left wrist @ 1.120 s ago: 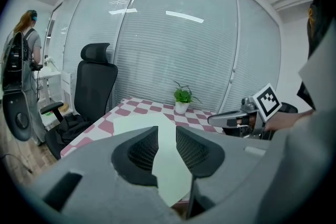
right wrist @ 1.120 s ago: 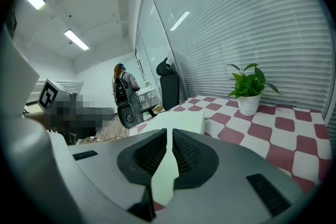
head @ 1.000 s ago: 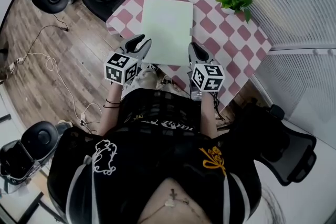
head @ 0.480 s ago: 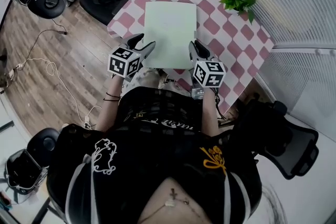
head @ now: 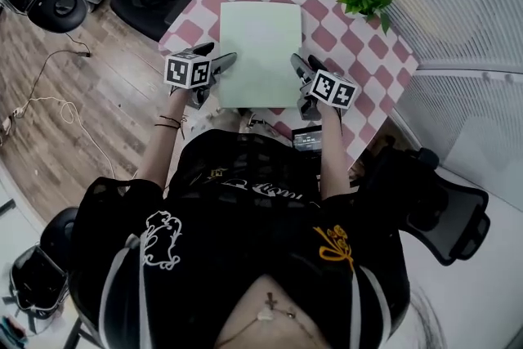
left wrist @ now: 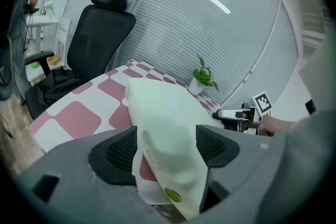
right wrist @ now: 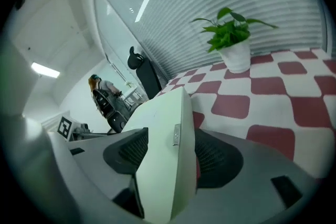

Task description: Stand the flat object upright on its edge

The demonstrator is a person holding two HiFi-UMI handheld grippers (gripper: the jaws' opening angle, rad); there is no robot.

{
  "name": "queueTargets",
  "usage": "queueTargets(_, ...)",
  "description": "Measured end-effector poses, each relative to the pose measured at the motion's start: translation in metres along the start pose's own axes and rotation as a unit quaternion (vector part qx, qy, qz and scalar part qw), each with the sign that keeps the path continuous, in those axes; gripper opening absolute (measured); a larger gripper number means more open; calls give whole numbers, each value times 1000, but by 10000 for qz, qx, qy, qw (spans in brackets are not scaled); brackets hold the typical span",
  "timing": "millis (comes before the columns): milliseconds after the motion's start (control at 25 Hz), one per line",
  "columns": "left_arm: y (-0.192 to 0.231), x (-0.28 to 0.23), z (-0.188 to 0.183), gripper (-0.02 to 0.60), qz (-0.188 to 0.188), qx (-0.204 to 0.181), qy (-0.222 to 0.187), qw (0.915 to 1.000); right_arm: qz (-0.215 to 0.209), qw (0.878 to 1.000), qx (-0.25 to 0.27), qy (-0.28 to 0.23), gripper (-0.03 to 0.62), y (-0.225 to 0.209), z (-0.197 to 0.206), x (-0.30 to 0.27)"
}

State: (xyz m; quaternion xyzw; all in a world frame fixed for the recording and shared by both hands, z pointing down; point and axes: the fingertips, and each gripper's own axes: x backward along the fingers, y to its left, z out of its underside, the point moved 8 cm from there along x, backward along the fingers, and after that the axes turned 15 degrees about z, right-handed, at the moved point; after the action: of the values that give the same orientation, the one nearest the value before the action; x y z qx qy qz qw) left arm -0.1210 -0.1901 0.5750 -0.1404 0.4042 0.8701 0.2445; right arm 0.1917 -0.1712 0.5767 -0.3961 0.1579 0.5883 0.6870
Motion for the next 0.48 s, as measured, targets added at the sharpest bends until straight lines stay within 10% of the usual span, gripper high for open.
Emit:
queueTargets(200,25,-14,-5,356,396,867,-240,9952,-247,9962,-807,201,244,-10,-1,-16)
queueTargets(480,38,-25,1,359,630,1215,-55,9906,-133,9975,-308,619,244,-3,6,-30)
